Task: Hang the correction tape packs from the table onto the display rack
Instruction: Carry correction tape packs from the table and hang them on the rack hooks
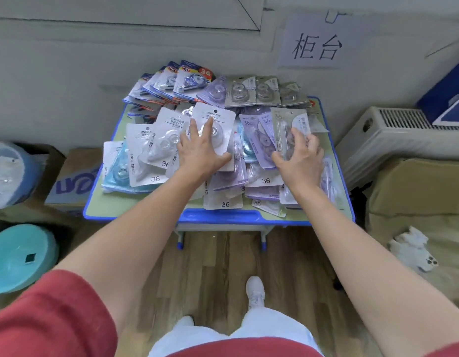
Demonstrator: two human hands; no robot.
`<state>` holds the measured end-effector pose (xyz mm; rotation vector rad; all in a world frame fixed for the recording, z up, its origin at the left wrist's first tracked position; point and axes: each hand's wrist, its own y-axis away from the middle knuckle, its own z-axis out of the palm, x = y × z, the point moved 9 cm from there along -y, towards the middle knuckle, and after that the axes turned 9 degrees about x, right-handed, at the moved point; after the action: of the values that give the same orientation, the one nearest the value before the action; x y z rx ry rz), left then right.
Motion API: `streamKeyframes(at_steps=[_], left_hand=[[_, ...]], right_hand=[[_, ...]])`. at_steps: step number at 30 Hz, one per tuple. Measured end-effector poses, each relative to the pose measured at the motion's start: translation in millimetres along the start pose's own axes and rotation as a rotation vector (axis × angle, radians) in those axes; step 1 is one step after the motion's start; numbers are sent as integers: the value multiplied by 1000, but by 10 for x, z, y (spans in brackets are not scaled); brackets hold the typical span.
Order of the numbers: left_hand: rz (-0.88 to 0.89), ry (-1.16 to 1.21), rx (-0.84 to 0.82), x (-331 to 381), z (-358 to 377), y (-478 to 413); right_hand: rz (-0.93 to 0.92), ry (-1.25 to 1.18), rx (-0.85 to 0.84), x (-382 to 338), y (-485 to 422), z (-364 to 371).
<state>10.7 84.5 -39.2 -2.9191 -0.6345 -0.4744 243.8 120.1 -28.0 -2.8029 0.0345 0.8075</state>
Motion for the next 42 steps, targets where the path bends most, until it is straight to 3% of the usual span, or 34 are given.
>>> streamKeyframes(at_steps=[13,19,27,42], left_hand=[[490,113,-15,-175,-162,1191],[603,135,-108,-79,39,1888],[843,116,-154,138,313,3431],[1351,119,-565,438,772,6219]], right_hand=[[324,27,204,151,1973,-286],[466,55,240,551,2912,-480],[707,105,305,1152,4631,-940],[1290,163,665,1307,7764,-1534]])
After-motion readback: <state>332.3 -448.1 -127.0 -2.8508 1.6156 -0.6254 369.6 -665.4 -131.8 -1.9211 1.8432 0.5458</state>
